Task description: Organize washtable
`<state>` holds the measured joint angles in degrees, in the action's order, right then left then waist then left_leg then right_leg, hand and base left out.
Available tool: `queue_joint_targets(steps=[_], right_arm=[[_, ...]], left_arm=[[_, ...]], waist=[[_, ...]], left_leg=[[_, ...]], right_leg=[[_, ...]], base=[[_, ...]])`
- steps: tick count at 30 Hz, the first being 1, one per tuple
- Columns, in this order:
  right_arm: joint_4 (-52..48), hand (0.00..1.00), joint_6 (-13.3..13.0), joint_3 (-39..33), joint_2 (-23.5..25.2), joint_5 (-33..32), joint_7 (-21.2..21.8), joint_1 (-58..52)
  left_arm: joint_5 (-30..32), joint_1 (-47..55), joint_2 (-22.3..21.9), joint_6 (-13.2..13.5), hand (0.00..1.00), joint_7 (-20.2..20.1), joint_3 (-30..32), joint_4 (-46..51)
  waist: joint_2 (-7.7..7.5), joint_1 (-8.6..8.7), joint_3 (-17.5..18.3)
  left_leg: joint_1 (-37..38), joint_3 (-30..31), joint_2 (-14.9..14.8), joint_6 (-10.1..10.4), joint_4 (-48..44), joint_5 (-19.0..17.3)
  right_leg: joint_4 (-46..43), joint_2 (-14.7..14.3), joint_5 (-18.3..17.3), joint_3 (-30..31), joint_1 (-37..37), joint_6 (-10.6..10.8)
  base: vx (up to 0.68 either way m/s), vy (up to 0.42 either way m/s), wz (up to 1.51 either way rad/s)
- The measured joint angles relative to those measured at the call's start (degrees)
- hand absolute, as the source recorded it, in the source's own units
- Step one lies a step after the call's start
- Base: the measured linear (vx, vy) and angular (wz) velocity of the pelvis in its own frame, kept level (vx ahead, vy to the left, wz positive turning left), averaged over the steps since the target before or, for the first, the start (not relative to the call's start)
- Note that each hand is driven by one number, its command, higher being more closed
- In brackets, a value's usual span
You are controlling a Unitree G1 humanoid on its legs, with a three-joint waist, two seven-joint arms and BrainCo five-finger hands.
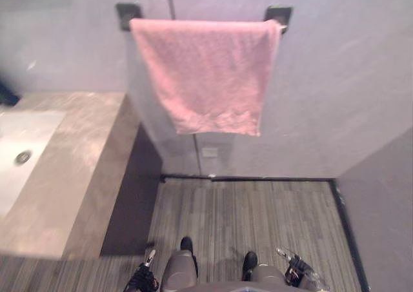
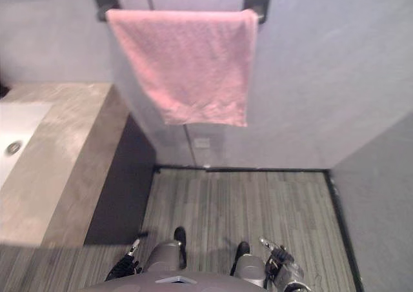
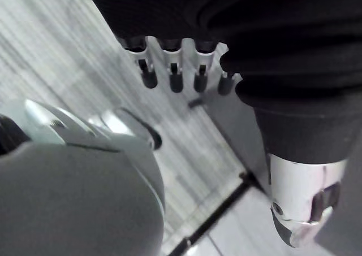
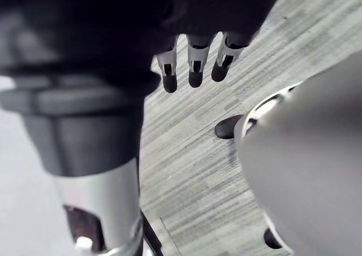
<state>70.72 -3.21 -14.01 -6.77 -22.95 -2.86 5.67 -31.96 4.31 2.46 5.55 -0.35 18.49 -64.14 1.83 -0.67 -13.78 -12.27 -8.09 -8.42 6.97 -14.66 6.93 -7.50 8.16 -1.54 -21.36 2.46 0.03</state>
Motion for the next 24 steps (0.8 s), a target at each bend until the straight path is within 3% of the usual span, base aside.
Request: queue_joint_targets(steps=[1, 2, 3, 5, 6, 7, 8, 9, 11, 12, 14, 15, 17, 18, 19, 21, 24], right_arm=[[-0.93, 0.0, -0.34, 0.05, 0.17, -0.06, -0.09, 0.37], [-3.37, 0.0, -1.29, 0.44, 0.3, -0.3, -0.27, 0.83], [-4.59, 0.0, -1.51, 0.43, 0.25, -0.7, -0.36, 0.75], [-5.91, 0.0, -1.62, 0.3, 0.2, -0.72, -0.36, -0.91], [-5.96, 0.0, -1.59, -0.44, 0.0, -0.79, -0.44, -1.41], [-5.8, 0.0, -1.53, -1.04, -0.27, -0.78, -0.43, -1.73], [-5.55, 0.0, -1.41, -1.62, 0.44, -0.75, -0.37, -2.21], [-5.41, 0.0, -1.31, -1.54, 1.2, -0.75, -0.31, -3.36], [-5.24, 0.0, -1.38, -1.92, 0.36, -0.73, -0.39, -3.82], [-4.86, 0.0, -1.34, -2.16, -0.18, -0.73, -0.51, -2.82], [-4.86, 0.0, -1.49, -2.21, -0.34, -0.72, -0.65, -2.92], [-4.8, 0.0, -1.34, -1.47, -0.46, -0.71, -0.88, -3.18], [-5.08, 0.0, -1.33, 0.31, -0.24, -0.68, -0.82, -4.03], [-5.15, 0.0, -1.4, 0.59, -0.13, -0.51, -0.57, -4.39], [-5.3, 0.0, -1.41, 0.4, 0.05, -0.52, -0.45, -4.6], [-5.8, 0.0, -1.03, -1.35, 1.72, -0.5, -0.42, -6.85], [-5.89, 0.0, -1.05, -2.55, 2.82, -0.5, -0.34, -8.38]], left_arm=[[-0.59, 0.2, -0.47, -0.07, 0.0, 0.05, 0.7, 0.3], [-0.81, 1.13, -1.06, -0.17, 0.0, 0.64, 1.4, 0.0], [-0.81, 2.61, -1.89, -0.22, 0.0, 0.98, 1.68, -0.63], [-0.77, 3.04, -2.61, -0.31, 0.0, 0.97, 2.15, -1.02], [-0.36, 2.76, -2.78, -0.43, 0.0, 0.89, 2.04, -1.16], [-0.23, 2.21, -2.59, -0.46, 0.0, 0.94, 1.95, -1.17], [-0.17, 2.14, -2.27, -0.34, 0.0, 0.88, 1.99, -0.99], [0.63, 2.55, -1.03, -0.4, 0.0, 0.94, 1.95, -1.17], [1.53, 2.27, -0.79, -0.59, 0.0, 0.92, 1.48, -1.49], [2.05, 1.14, -0.26, -0.64, 0.0, 1.0, 0.02, -1.57], [2.5, 0.27, -0.09, -0.67, 0.0, 0.99, -1.87, -1.57], [3.5, -0.34, -0.19, -0.63, 0.0, 0.94, -3.85, -1.12], [4.22, -0.51, 0.13, -0.19, 0.0, 0.69, -5.5, -0.08], [4.5, -0.62, 0.43, -0.11, 0.0, 0.48, -5.41, 0.29], [4.79, -0.7, 0.63, -0.06, 0.0, 0.41, -5.33, 0.27], [5.62, -0.66, 0.75, 0.59, 0.0, 0.38, -1.57, 0.16], [7.17, 0.5, -0.15, 0.66, 0.0, 0.61, 3.73, -0.52]], waist=[[-0.31, -0.06, -0.26], [0.9, -0.07, -0.69], [2.42, 0.14, -0.46], [3.61, 0.63, 0.32], [4.19, 0.96, 1.02], [3.89, 1.3, 0.96], [2.52, 1.48, 0.92], [0.56, 2.02, 2.76], [2.38, 1.97, 3.28], [2.48, 1.95, 3.17], [1.96, 1.91, 2.86], [1.18, 2.03, 2.35], [-0.67, 2.9, 1.26], [-1.5, 3.29, 1.01], [-1.78, 3.22, 1.01], [-3.57, 3.11, 1.13], [-4.7, 2.39, 2.17]], left_leg=[[-1.63, -3.39, -0.85, -3.38, -8.13, -4.39], [-2.62, -9.56, -4.34, -5.26, -26.71, -12.39], [0.65, -12.91, -6.88, -4.74, -36.71, -14.89], [5.89, -13.78, -8.12, -4.01, -40.77, -14.55], [11.76, -13.49, -8.53, 0.27, -35.0, -12.3], [12.86, -14.03, -6.66, 1.92, -31.61, -13.9], [13.75, -13.18, -4.31, 2.14, -27.1, -14.59], [17.51, -11.74, -0.98, 2.0, -16.62, -18.16], [20.84, -11.76, -0.67, 0.94, -6.42, -23.06], [23.01, -12.09, 0.35, 0.55, 1.84, -24.12], [24.55, -12.29, 1.99, 0.39, 6.47, -24.02], [26.04, -12.77, 3.62, -1.28, 9.02, -22.8], [28.3, -12.81, 6.12, -2.19, 9.7, -21.9], [28.51, -12.92, 6.47, -2.52, 8.78, -21.71], [28.36, -12.91, 6.42, -2.98, 8.29, -21.43], [26.23, -10.09, 5.6, -3.68, 5.66, -21.2], [20.95, -3.74, 5.1, -4.29, 1.99, -20.63]], right_leg=[[-0.55, 0.57, 0.03, -0.79, 0.74, -0.07], [-1.0, 0.55, 0.52, -1.81, 1.04, -0.84], [-0.96, 0.18, 1.01, -3.28, 0.49, -1.31], [-1.04, 0.18, 1.19, -5.45, 0.16, -1.3], [-1.04, 0.3, 1.76, -7.96, 0.38, -0.77], [-0.7, 0.35, 2.25, -8.21, 0.34, -0.34], [1.06, 0.68, 2.76, -7.43, 0.5, 0.31], [4.41, 0.18, 4.81, -7.28, 0.55, -1.57], [3.73, -1.25, 7.49, -8.09, 2.09, -0.84], [0.05, -1.1, 7.05, -8.0, 5.87, -1.46], [-5.18, 1.09, 6.31, -7.36, 9.2, -2.39], [-9.85, 3.07, 5.65, -5.83, 10.97, -2.68], [-15.46, 5.19, 5.49, -0.25, 12.33, -1.35], [-17.8, 5.5, 7.39, 3.8, 13.39, 1.35], [-18.58, 5.34, 8.34, 5.61, 13.76, 2.69], [-35.5, 4.75, 3.12, 14.38, 16.92, 5.09], [-44.78, 4.35, -0.69, 18.95, 12.79, 4.84]], base=[[-0.02, 0.003, 0.64], [-0.07, -0.002, 0.49], [-0.19, -0.008, 0.53], [-0.16, 0.05, 0.83], [-0.17, 0.098, 1.08], [-0.14, 0.096, 1.05], [0.1, 0.07, 0.9], [0.2, 0.059, 0.85], [0.17, 0.089, 0.38], [-0.02, 0.124, -0.01], [-0.14, 0.121, -0.15], [-0.15, 0.104, -0.23], [-0.17, 0.164, -0.12], [-0.18, 0.206, -0.02], [-0.04, 0.201, 0.12], [0.28, 0.031, 0.73], [0.42, -0.117, 1.25]])
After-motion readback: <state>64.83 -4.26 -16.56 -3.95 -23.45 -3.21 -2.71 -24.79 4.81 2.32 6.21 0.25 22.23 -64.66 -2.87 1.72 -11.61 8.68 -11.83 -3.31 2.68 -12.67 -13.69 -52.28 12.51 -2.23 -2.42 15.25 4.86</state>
